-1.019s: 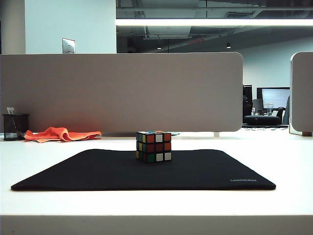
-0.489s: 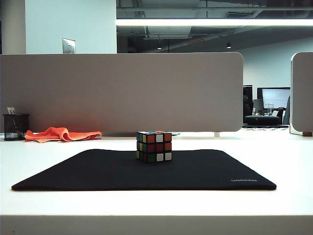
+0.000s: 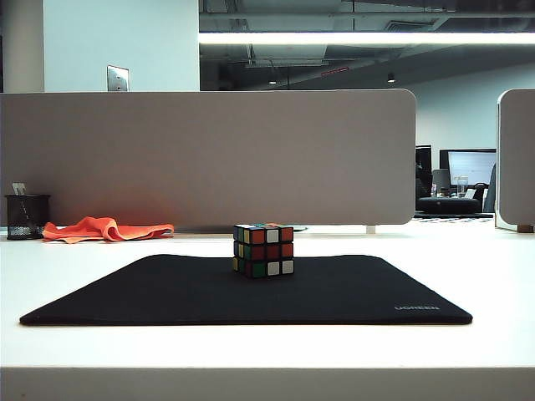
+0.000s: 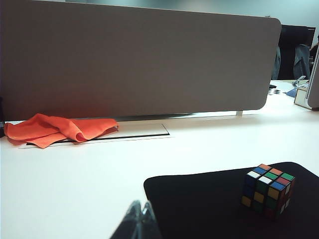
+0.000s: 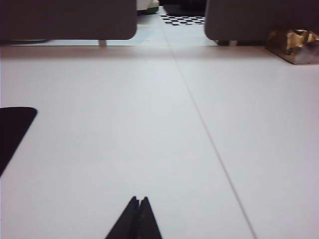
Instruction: Pick up the cube on the right side of the mouse pad, then place it in the center of the mouse pad.
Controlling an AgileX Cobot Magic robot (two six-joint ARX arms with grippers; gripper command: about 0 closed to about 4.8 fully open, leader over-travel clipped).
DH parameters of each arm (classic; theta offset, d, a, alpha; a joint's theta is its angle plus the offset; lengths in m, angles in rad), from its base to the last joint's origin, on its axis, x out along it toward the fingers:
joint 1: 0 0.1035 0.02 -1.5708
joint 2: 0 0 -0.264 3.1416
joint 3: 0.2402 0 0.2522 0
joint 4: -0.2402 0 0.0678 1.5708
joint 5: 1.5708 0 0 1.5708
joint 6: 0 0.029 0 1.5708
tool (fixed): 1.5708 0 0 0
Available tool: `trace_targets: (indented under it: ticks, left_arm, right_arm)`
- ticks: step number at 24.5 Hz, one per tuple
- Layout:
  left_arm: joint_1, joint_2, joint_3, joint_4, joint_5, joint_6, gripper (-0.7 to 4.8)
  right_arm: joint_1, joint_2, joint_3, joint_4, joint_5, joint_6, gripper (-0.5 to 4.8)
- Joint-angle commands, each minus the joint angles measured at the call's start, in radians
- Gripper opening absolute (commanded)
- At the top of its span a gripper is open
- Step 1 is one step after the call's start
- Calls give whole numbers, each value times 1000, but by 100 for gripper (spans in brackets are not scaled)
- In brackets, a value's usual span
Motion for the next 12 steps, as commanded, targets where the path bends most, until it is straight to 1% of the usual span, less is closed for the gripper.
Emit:
trace_targets:
  ticks: [1, 12]
  left_arm:
    - [-2, 0, 4, 5, 5, 2, -5]
    - [1, 0, 4, -4, 5, 2, -5]
  right_arm:
    - [-19, -2, -6, 16, 3, -3, 0]
    - [-18, -3, -6, 17, 0, -3, 0]
